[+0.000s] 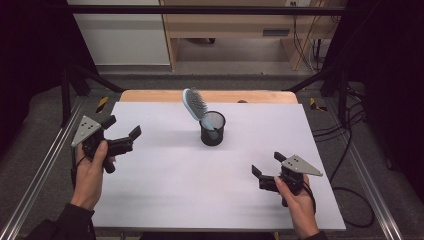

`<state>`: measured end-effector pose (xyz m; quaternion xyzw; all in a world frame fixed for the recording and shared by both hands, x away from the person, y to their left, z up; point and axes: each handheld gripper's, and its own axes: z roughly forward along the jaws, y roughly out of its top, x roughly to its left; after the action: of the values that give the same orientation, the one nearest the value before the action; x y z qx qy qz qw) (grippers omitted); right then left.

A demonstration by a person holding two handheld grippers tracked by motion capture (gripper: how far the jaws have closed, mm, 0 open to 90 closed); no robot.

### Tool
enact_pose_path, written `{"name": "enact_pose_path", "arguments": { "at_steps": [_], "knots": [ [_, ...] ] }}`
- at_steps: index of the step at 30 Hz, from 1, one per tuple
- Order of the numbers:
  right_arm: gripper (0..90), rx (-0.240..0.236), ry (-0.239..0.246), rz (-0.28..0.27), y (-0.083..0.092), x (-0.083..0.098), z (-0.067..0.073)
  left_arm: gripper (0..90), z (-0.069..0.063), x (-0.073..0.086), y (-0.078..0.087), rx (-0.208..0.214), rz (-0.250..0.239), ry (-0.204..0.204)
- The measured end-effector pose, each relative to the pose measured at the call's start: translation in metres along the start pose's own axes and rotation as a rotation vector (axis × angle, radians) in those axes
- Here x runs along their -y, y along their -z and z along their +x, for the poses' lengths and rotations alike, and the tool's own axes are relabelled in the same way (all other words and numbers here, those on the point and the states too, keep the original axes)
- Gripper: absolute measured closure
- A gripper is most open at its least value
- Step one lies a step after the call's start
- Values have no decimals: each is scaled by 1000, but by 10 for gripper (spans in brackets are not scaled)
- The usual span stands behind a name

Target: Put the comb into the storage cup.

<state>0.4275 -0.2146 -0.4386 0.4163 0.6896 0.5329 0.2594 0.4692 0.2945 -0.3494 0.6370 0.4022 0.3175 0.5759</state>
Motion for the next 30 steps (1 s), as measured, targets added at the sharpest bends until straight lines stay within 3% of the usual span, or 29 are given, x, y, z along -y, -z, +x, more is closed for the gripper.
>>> {"name": "enact_pose_path", "arguments": {
  "at_steps": [7, 12, 19, 30],
  "knots": [
    [62, 23, 8, -63, 14, -5, -14, 19, 4, 4, 14, -14, -2, -32],
    [57, 38, -6, -67, 23, -4, -25, 19, 1, 11, 20, -8, 1, -63],
    [68, 48, 27, -65, 34, -1, -32, 16, -6, 24, 30, 7, -23, -41],
    [59, 72, 18, -72, 45, 15, -40, 16, -9, 35, 44, 7, -18, -63]
  ]
}}
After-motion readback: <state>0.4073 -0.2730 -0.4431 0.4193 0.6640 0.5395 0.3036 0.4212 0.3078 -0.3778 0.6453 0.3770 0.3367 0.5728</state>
